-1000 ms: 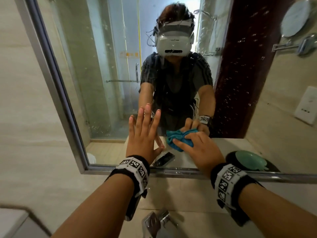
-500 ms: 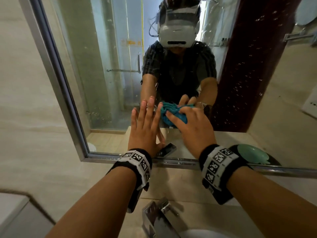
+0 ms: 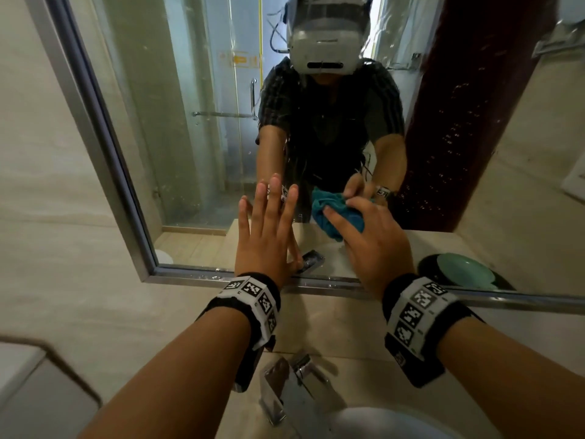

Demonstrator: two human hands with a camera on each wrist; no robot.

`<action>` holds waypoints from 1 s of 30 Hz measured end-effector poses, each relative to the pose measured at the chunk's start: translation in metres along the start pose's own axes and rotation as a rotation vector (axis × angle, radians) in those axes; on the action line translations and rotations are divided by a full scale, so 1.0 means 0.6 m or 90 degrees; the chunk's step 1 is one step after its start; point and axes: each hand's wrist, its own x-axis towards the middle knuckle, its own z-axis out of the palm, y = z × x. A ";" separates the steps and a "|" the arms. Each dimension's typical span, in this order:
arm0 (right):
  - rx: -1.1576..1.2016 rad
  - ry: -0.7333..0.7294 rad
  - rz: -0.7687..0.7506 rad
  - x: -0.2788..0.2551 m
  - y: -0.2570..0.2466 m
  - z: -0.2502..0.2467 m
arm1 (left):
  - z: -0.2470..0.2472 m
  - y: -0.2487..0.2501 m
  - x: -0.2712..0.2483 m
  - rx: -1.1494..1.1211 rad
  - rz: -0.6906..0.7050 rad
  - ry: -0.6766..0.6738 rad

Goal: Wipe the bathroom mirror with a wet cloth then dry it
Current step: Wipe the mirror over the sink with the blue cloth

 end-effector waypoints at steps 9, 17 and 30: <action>-0.032 -0.174 -0.104 -0.108 -0.016 0.064 | 0.045 0.001 -0.019 -0.013 -0.012 0.040; -0.049 -0.217 -0.082 -0.140 0.025 0.054 | 0.040 0.003 -0.022 0.010 -0.015 0.064; -0.074 -0.119 -0.120 0.001 0.096 -0.059 | -0.142 -0.025 0.058 0.128 0.143 0.086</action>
